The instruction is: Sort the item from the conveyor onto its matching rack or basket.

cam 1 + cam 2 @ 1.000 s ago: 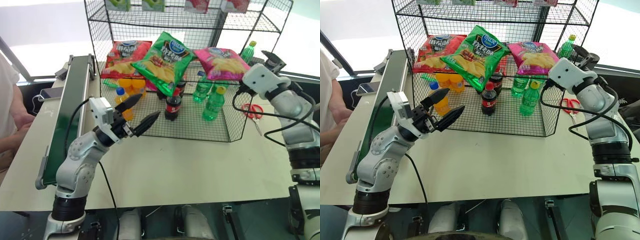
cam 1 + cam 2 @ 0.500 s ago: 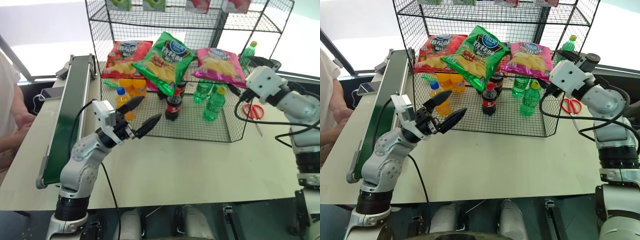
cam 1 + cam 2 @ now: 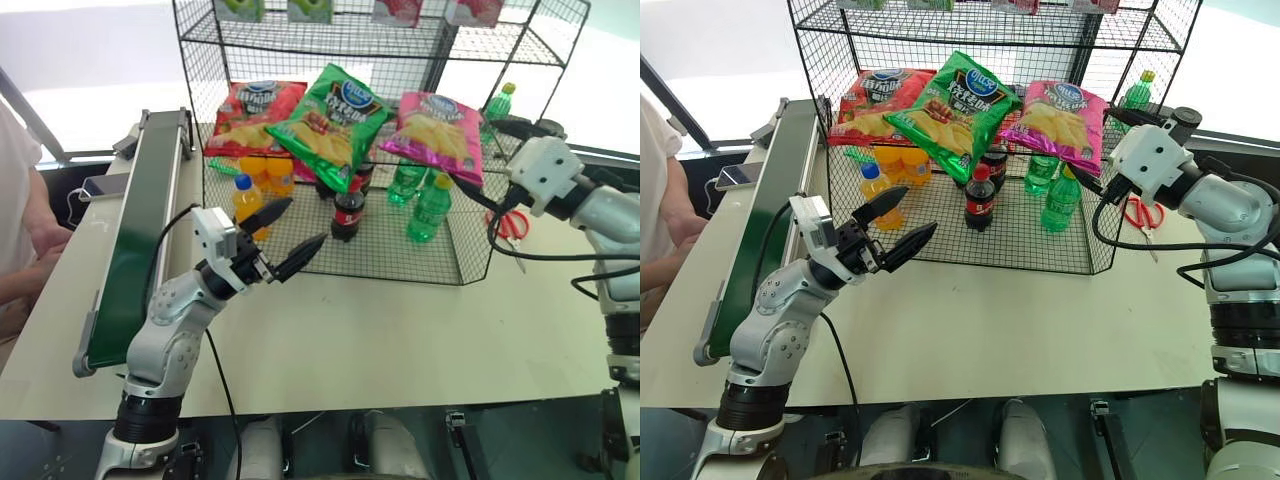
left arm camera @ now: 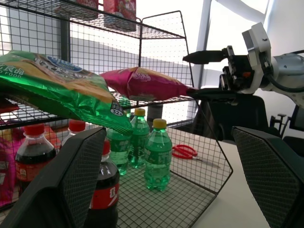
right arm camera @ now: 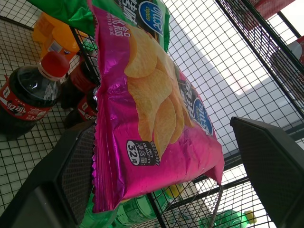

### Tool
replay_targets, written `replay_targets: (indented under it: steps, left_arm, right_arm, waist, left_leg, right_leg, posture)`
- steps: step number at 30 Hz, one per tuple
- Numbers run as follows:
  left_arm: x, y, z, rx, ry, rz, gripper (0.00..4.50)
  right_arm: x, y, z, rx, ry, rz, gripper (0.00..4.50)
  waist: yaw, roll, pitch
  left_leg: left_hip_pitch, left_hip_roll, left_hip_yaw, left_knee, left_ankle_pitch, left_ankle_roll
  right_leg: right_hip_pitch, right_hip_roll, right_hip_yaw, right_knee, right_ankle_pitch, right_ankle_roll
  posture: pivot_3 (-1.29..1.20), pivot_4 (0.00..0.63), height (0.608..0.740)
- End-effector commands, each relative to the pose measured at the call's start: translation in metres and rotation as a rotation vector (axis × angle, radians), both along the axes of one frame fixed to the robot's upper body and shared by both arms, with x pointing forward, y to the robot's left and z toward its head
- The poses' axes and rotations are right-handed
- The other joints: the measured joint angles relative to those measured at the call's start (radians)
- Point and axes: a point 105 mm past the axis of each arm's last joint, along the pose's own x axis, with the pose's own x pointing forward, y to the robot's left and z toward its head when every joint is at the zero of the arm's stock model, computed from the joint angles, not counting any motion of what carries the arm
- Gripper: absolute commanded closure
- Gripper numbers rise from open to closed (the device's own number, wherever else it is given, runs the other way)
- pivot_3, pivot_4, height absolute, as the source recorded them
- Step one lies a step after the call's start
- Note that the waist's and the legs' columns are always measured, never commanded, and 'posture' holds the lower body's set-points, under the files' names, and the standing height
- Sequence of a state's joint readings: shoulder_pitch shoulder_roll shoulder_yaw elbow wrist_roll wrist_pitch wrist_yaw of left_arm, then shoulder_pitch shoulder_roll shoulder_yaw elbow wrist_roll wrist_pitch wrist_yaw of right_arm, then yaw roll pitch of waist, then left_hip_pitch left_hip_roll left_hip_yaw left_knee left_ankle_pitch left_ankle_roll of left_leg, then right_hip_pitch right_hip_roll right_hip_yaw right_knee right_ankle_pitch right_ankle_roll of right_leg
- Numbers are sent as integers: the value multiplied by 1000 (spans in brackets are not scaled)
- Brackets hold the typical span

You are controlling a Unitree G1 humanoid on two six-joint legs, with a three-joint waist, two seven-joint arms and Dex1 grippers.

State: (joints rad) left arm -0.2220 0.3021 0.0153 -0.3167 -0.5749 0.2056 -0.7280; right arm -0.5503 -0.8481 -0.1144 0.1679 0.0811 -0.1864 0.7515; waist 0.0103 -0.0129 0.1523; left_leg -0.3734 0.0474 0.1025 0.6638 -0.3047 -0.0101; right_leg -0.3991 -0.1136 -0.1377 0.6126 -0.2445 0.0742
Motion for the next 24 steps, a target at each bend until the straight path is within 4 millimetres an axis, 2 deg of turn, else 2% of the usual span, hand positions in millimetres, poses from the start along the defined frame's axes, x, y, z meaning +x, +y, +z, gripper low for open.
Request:
replay_targets:
  steps: [1, 5, 8, 18, 24]
  left_arm:
    - [-4, -2, 7, 4, -48, -4, 0]
    - [-5, -2, 7, 7, -42, -6, 0]
    - [-3, 0, 7, 4, -31, 15, 0]
    - [3, 17, 2, 80, 37, 100, 0]
    - [4, 40, 6, 136, 39, 152, 0]
  right_arm:
    - [-3, 1, 5, -37, -47, 1, 843]
    - [1, -5, -4, -107, -45, -29, 2810]
    - [5, -11, 3, -96, -78, -63, 4382]
    - [14, -27, 13, -102, -136, -155, 4478]
    - [-8, -17, 18, 69, -66, -11, 4478]
  waist:
    - [0, 0, 0]
    - [0, 0, 0]
    - [0, 0, 0]
    - [-3, 0, 0]
    - [-3, 0, 0]
  left_leg:
    - [0, 0, 0, 0, 0, 0]
    - [0, 0, 0, 0, 0, 0]
    - [0, 0, 0, 0, 0, 0]
    - [0, 0, 0, 0, 0, 0]
    - [0, 1, 0, 0, 0, 0]
  right_leg:
    - [0, 0, 0, 0, 0, 0]
    - [0, 0, 0, 0, 0, 0]
    - [0, 0, 0, 0, 0, 0]
    - [0, 0, 0, 0, 0, 0]
    - [0, 0, 0, 0, 0, 0]
  posture:
    - [0, 150, 740]
    - [0, 150, 740]
    - [0, 150, 740]
    - [0, 150, 740]
    - [0, 150, 740]
